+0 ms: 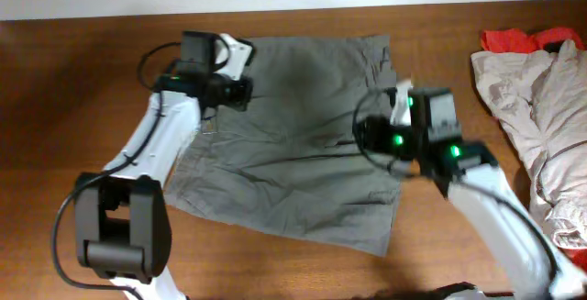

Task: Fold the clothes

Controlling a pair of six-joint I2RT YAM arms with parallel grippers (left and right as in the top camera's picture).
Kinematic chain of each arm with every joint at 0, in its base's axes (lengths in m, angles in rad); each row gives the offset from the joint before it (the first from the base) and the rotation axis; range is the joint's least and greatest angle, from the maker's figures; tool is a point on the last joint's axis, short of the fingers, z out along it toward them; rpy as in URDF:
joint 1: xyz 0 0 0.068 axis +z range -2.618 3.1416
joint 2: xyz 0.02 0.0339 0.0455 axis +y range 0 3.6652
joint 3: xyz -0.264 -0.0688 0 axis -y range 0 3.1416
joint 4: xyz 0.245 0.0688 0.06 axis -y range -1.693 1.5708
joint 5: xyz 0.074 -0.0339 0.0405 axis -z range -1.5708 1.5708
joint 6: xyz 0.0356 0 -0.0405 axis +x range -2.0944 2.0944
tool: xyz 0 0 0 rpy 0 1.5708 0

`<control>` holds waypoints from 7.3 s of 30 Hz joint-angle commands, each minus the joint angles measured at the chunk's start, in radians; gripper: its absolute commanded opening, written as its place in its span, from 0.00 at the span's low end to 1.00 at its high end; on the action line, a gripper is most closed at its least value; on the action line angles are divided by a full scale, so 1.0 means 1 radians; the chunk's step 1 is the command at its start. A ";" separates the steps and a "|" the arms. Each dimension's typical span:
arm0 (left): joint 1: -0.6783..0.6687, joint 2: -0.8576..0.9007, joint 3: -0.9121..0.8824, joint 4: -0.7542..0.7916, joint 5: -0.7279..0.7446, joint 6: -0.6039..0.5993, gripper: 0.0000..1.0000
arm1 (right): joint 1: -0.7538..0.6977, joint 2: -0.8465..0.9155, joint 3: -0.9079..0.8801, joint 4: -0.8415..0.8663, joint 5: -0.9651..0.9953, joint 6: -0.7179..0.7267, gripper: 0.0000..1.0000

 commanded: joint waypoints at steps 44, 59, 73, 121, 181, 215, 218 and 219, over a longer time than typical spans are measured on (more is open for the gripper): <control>-0.006 0.324 0.028 0.068 -0.234 0.007 0.00 | -0.432 0.771 0.252 0.472 -0.185 -0.220 0.04; -0.010 0.245 0.120 0.225 -0.169 0.006 0.01 | -0.245 0.494 0.251 0.524 -0.229 -0.177 0.04; -0.009 0.416 0.120 0.394 -0.167 0.007 0.01 | -0.074 0.733 0.252 0.642 0.280 -0.089 0.04; 0.081 -0.217 0.408 -0.722 -0.320 -0.170 0.44 | -0.529 -0.330 0.254 -0.367 -0.269 -0.269 0.36; 0.369 -0.202 -0.525 -0.318 0.058 -0.478 0.01 | -0.528 -0.288 -0.192 -0.844 -0.281 -0.497 0.65; 0.489 -0.277 -0.648 -0.196 0.104 -0.465 0.11 | -0.528 -0.287 -0.192 -0.818 -0.278 -0.497 0.65; 0.490 -0.285 -0.636 -0.204 0.133 -0.465 0.01 | -0.528 -0.287 -0.192 -0.819 -0.278 -0.497 0.65; 0.490 -0.292 -0.628 -0.212 0.138 -0.464 0.01 | -0.528 -0.287 -0.192 -0.819 -0.278 -0.497 0.65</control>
